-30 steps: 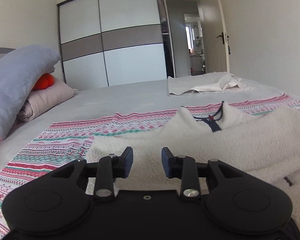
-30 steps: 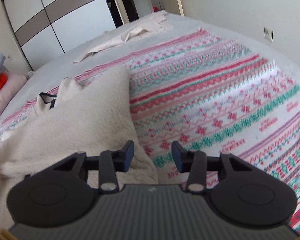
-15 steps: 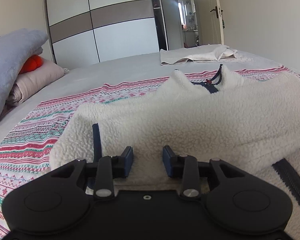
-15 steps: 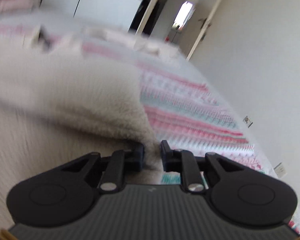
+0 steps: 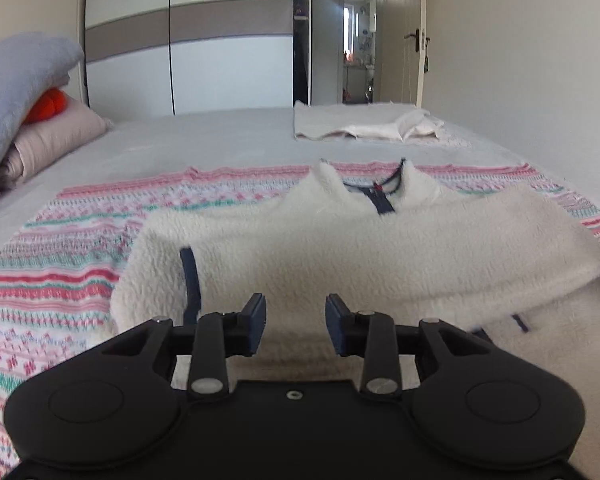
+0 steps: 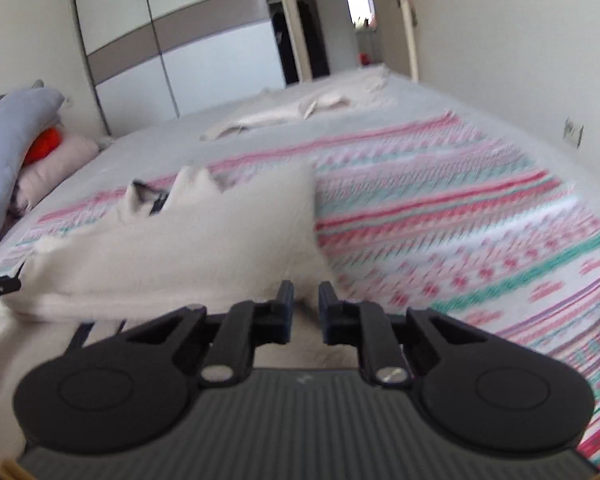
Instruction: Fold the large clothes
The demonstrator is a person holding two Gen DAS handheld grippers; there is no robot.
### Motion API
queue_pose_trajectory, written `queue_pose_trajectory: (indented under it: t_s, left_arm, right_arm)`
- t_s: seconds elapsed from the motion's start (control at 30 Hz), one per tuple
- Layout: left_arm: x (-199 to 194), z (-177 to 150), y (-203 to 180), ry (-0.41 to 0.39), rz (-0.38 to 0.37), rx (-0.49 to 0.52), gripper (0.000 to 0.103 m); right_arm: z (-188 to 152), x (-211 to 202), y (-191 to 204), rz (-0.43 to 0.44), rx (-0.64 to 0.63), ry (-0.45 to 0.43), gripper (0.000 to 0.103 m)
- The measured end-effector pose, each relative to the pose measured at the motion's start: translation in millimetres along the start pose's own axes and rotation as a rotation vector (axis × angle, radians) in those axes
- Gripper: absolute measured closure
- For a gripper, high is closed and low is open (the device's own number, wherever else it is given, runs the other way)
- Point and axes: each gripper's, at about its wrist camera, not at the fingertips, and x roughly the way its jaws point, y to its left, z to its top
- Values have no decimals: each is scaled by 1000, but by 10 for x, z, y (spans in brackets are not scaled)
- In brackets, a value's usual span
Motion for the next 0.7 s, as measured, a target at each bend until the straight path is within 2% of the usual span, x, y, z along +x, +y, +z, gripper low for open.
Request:
queue_pose_trajectory:
  t_s: [0.03,0.1,0.17,0.2,0.27,0.3,0.37,0.43,0.5,0.6,0.7]
  left_arm:
    - [-35,-32,3,20,6,6,68]
    - [-151,-82,37,55,30,17,68]
    - [-339,-115,94,58,33,24,68]
    - [-438,-120,125,53,32,21,63]
    - [-648,-127,195,33,43,-4,38]
    - [-746,-134,225,24,45,-16,34]
    - [-934,-156,275,20,39,-29,26]
    - [-1118,-190,306,19,38,-38,21]
    - [-1289,-248,337,23,43,-42,14]
    - [-1515,-356,400,43,51,-49,4]
    - [-1678,-505,461,64,72,-46,0]
  right_arm:
    - [-73,161,-18,-62,1,93,99]
    - [-185,195,-44,-90,1,133,99]
    - [-57,55,-25,-119,54,199,98]
    - [-41,-42,13,-132,28,205,98]
    - [-61,-245,67,-134,-27,201,93]
    - [-66,-339,63,-119,-33,193,92]
    - [-45,-496,19,-93,7,156,83]
    - [-32,-622,-20,-72,46,132,65]
    - [-34,-738,-47,-60,70,124,57]
    - [-97,-883,-53,-50,86,135,54]
    - [-213,-1060,-50,-30,101,134,36]
